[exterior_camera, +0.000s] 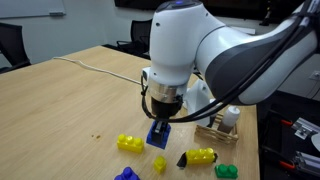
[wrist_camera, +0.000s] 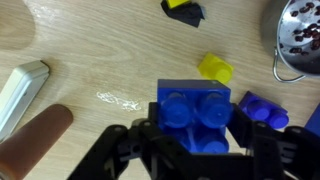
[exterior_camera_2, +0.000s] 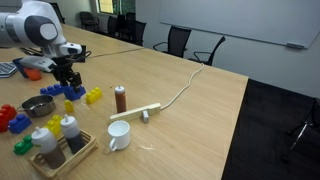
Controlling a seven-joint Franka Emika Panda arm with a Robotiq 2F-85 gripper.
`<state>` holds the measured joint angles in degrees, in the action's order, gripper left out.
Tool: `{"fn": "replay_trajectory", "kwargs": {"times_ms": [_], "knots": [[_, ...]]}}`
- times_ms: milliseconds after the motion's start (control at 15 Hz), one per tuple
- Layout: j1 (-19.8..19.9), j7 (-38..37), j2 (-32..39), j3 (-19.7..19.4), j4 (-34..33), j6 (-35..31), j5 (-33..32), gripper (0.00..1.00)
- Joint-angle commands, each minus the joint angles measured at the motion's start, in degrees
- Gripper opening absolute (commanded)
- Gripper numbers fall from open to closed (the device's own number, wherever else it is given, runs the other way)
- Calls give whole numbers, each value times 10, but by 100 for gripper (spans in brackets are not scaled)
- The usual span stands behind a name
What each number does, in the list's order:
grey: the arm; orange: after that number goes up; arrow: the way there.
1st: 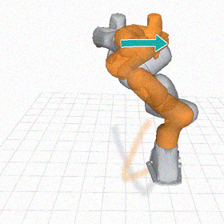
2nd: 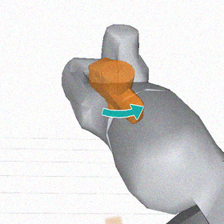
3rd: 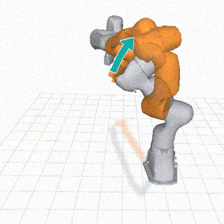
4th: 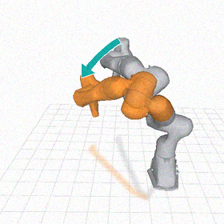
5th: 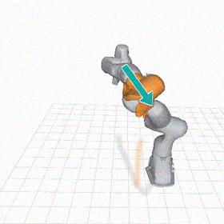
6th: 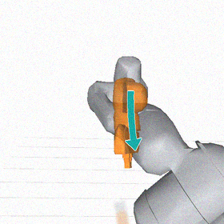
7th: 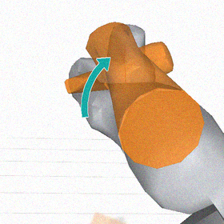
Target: Take the blue block on the right and place it on top of the blue block at the center
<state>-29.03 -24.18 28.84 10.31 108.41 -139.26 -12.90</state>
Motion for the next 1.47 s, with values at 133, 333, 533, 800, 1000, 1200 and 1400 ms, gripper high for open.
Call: {"fn": "replay_trajectory", "kwargs": {"times_ms": [133, 333, 533, 800, 1000, 1200, 1400], "knots": [[-15, -18, 34, -7, -47, 5, 9, 68], [-18, -20, 47, -9, -62, 9, 9, 68], [-18, -20, 47, -9, -63, 11, 9, 68], [-18, -7, 73, 8, -103, 43, 37, 43], [-36, -36, 109, 4, -156, 70, 57, 43], [-56, -60, 155, -11, -219, 92, 62, 43], [-74, -81, 192, -24, -281, 114, 63, 43]]}}
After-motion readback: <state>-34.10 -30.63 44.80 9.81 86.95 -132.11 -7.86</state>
